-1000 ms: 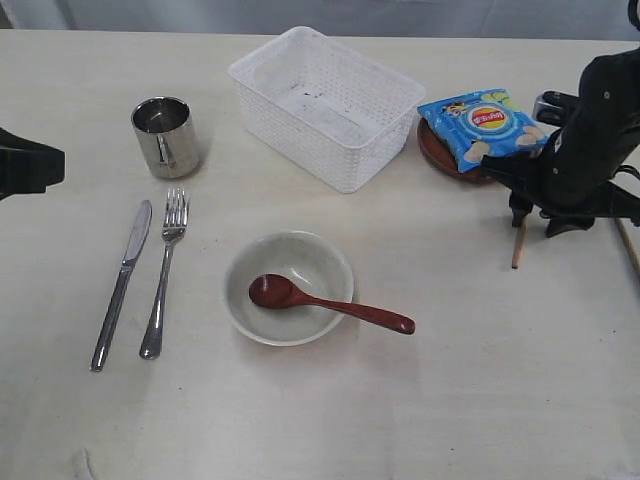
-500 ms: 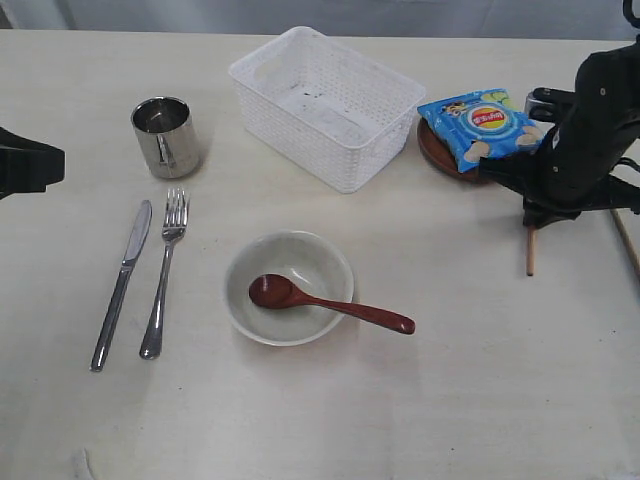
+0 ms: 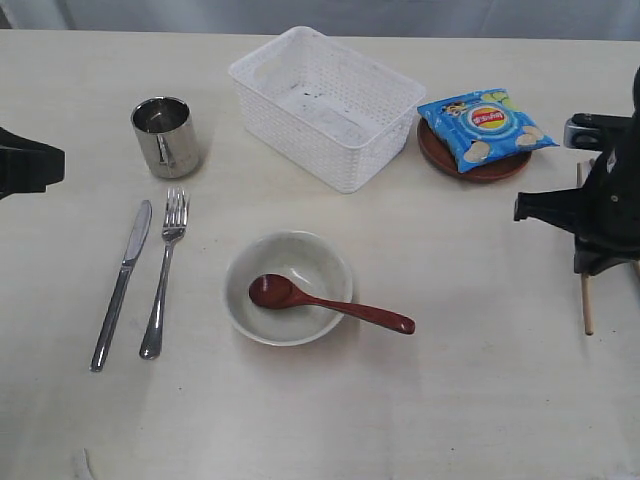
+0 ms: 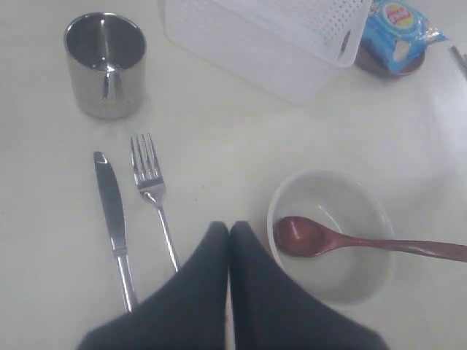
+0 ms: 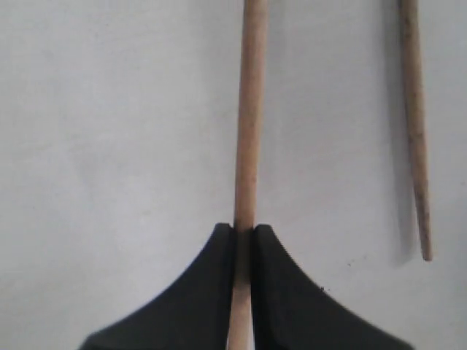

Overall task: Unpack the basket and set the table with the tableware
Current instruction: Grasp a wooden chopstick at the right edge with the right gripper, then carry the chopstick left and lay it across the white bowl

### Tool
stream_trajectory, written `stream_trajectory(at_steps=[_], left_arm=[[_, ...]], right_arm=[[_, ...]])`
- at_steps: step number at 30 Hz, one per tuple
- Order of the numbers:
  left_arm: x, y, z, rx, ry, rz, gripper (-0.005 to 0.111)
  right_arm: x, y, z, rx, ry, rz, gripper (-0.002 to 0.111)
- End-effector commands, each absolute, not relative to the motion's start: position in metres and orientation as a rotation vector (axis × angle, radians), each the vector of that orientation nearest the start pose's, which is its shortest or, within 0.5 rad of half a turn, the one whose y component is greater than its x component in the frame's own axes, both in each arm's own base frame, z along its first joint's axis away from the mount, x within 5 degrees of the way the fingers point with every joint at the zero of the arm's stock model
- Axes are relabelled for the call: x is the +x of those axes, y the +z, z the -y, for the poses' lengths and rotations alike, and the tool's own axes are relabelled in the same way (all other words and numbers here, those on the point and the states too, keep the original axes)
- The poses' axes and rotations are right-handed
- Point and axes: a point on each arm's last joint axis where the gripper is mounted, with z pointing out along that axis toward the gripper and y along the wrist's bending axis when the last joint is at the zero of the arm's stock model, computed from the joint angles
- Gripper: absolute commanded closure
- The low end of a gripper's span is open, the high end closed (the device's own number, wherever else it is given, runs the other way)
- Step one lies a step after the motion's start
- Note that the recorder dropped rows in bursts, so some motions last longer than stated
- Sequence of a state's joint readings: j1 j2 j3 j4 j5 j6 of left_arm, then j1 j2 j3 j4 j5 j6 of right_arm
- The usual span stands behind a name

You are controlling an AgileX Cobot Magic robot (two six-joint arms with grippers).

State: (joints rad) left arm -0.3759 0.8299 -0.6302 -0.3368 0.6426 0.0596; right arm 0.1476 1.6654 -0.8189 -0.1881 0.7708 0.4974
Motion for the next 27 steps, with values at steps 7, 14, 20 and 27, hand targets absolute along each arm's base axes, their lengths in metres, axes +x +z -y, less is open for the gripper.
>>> stream_trajectory(at_steps=[7, 14, 20, 27], left_arm=[[0.137, 0.290, 0.075, 0.303, -0.536, -2.325, 0.107], [0.137, 0.290, 0.075, 0.301, -0.541, -2.326, 0.107], [0.137, 0.290, 0.075, 0.298, -0.542, -2.326, 0.107], [0.137, 0.290, 0.075, 0.296, -0.542, -2.322, 0.107]], right_arm=[[0.237, 0.204, -0.027, 0.290, -0.057, -2.947, 0.109], [0.221, 0.233, -0.052, 0.093, 0.201, -2.869, 0.109], [0.210, 0.236, -0.104, -0.190, 0.370, -2.818, 0.109], [0.199, 0.243, -0.169, -0.458, 0.459, -2.811, 0.109]])
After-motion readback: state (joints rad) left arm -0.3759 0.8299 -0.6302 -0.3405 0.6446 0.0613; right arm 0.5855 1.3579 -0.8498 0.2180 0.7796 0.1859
